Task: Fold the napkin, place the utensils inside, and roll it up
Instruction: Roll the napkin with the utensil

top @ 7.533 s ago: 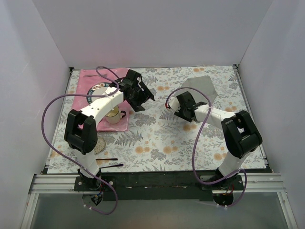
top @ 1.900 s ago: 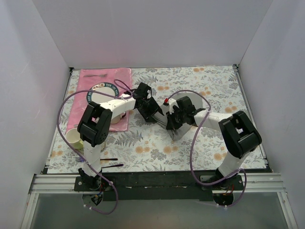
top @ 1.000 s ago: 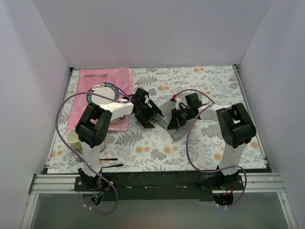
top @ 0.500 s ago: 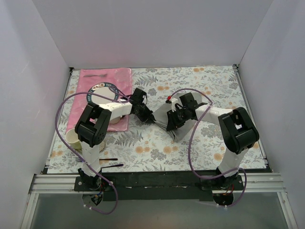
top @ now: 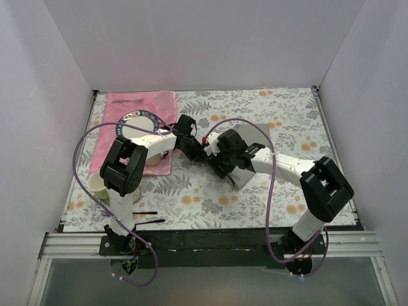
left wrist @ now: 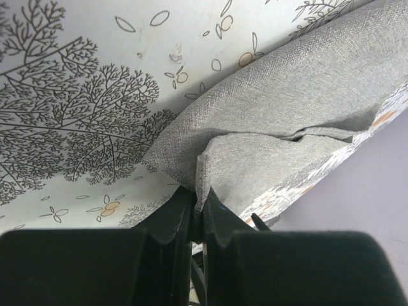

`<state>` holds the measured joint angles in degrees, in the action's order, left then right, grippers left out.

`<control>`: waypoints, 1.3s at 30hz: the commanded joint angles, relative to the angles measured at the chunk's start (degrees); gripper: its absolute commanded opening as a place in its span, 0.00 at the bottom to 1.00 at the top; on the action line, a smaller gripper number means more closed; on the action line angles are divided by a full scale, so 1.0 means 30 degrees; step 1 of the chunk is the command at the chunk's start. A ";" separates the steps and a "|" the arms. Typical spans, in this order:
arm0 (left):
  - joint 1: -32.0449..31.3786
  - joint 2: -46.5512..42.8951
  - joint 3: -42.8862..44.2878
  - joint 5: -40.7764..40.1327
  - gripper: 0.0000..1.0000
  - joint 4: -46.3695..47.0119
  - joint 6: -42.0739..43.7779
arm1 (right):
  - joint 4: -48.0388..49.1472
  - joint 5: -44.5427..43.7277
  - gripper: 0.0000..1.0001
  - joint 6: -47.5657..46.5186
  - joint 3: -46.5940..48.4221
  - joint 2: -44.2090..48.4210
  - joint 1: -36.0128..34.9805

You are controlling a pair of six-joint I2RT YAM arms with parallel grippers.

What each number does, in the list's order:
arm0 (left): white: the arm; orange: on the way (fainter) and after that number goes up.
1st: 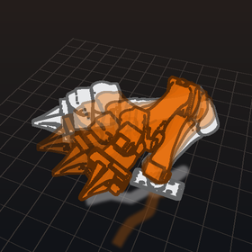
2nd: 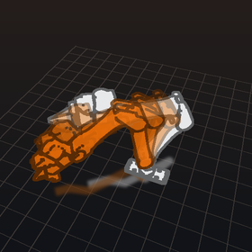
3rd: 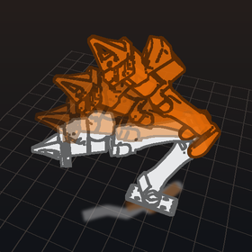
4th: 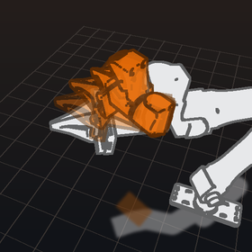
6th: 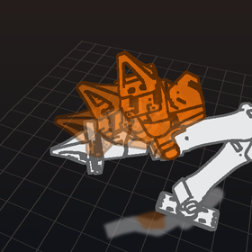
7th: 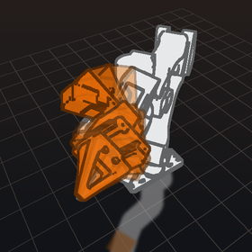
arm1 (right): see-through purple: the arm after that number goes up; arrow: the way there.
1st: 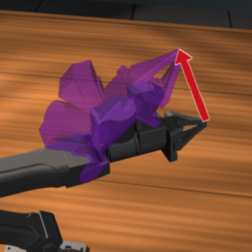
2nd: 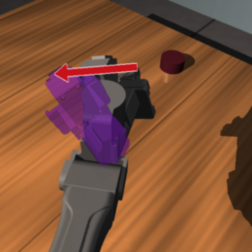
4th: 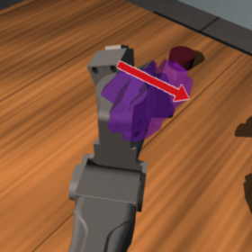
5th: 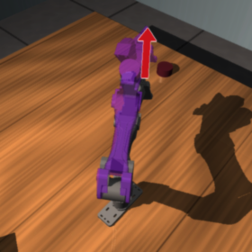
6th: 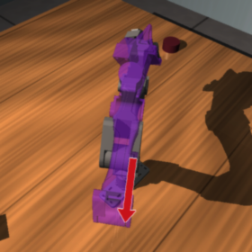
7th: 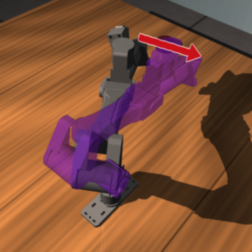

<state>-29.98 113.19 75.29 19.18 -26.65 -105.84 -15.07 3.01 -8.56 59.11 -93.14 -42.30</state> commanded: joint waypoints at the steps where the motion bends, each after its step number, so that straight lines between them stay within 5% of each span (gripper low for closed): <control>1: 0.0119 -0.0141 0.0569 0.1163 0.00 -0.0783 -0.0578 | 0.1301 -0.5062 0.71 -0.0957 0.0335 -0.0152 -0.1629; 9: 0.0149 -0.0083 0.0158 0.1400 0.00 -0.0519 -0.0959 | 0.3879 -0.9172 0.67 -0.1279 -0.1129 -0.0446 -0.3827; 19: 0.0149 0.0123 0.0129 0.1663 0.00 -0.0373 -0.1165 | 0.4408 -1.0170 0.58 -0.0810 -0.3209 -0.0562 -0.4209; 25: 0.0207 0.0240 0.0071 0.1752 0.00 -0.0285 -0.1048 | 0.4380 -0.9969 0.31 -0.1014 -0.3093 -0.1177 -0.4180; 29: 0.0207 0.0269 0.0303 0.1518 0.02 -0.0401 -0.0375 | 0.3095 -0.6847 0.08 -0.1161 -0.1954 -0.1764 -0.3684; 31: 0.0178 0.0299 0.0538 0.1284 0.12 -0.0548 0.0383 | 0.2419 -0.5461 0.01 -0.0869 -0.1542 -0.2056 -0.2894; 39: 0.0207 -0.0344 0.2119 0.0024 0.42 -0.1837 0.3549 | 0.0222 0.4908 0.01 0.0273 -0.0398 -0.2730 0.1409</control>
<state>-29.43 115.09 78.11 21.30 -30.00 -101.47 -9.63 -1.74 -10.44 55.96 -98.43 -43.18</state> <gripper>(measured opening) 0.377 0.043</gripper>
